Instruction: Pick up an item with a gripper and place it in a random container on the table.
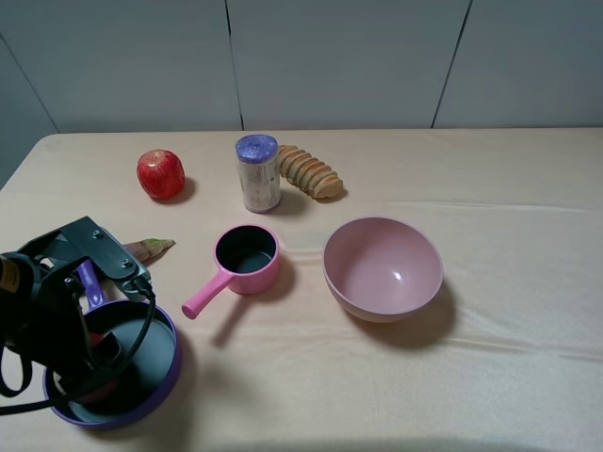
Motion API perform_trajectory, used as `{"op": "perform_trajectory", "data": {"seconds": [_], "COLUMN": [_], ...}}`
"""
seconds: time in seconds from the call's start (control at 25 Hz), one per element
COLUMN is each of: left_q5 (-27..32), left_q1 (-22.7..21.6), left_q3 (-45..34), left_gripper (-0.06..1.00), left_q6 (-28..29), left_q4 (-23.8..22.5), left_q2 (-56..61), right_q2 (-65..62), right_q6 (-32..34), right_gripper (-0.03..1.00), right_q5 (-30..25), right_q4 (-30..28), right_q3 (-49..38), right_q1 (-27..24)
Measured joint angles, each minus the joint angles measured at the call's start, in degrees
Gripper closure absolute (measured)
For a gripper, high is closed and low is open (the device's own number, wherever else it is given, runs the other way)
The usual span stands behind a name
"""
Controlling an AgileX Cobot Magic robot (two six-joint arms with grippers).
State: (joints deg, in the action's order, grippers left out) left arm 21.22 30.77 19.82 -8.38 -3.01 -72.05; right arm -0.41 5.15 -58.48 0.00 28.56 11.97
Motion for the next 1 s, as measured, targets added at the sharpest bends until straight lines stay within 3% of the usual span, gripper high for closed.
{"op": "perform_trajectory", "data": {"seconds": [0.72, 1.0], "left_q5": [2.1, 6.9], "left_q1": [0.0, -0.9], "left_q3": [0.0, 0.4], "left_gripper": [0.0, 0.0], "left_q6": [-0.2, 1.0], "left_q4": [-1.0, -2.8], "left_q2": [0.0, 0.1], "right_q2": [0.0, 0.0], "right_q6": [0.0, 0.0], "right_gripper": [0.27, 0.27], "right_q5": [0.0, 0.0], "right_q4": [0.0, 0.0], "right_q3": [0.0, 0.0], "right_q1": [0.0, 0.0]}}
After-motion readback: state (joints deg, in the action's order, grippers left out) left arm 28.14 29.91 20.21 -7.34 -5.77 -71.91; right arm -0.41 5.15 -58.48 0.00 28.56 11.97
